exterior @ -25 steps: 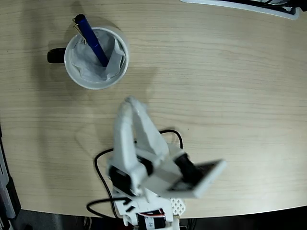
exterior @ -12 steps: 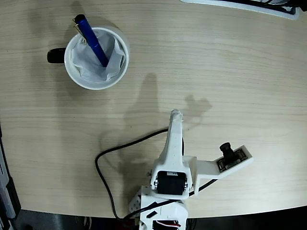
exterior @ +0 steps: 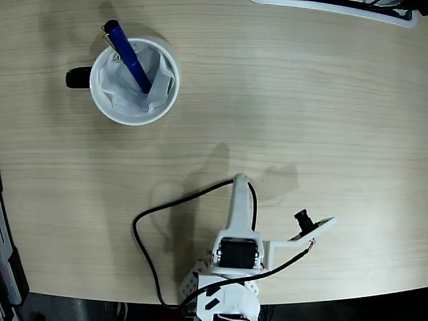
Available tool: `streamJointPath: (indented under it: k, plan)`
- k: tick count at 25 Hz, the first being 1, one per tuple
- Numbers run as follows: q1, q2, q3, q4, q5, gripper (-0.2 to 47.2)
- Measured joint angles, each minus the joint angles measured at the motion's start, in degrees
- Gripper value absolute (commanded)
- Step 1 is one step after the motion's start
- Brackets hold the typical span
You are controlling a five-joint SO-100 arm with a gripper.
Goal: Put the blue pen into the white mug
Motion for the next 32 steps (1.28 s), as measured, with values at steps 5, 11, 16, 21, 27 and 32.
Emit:
streamJointPath:
  k: [5, 11, 16, 21, 27, 32]
  plan:
    - [0.6, 0.4, 0.0, 5.2, 0.0, -0.1]
    - [0.6, 0.4, 0.0, 7.6, 0.0, 0.0]
    - [0.6, 0.4, 0.0, 7.6, 0.0, 0.0]
    - [0.6, 0.4, 0.0, 7.6, 0.0, 0.0]
    - [0.6, 0.4, 0.0, 7.6, 0.0, 0.0]
    - [0.6, 0.4, 0.0, 7.6, 0.0, 0.0]
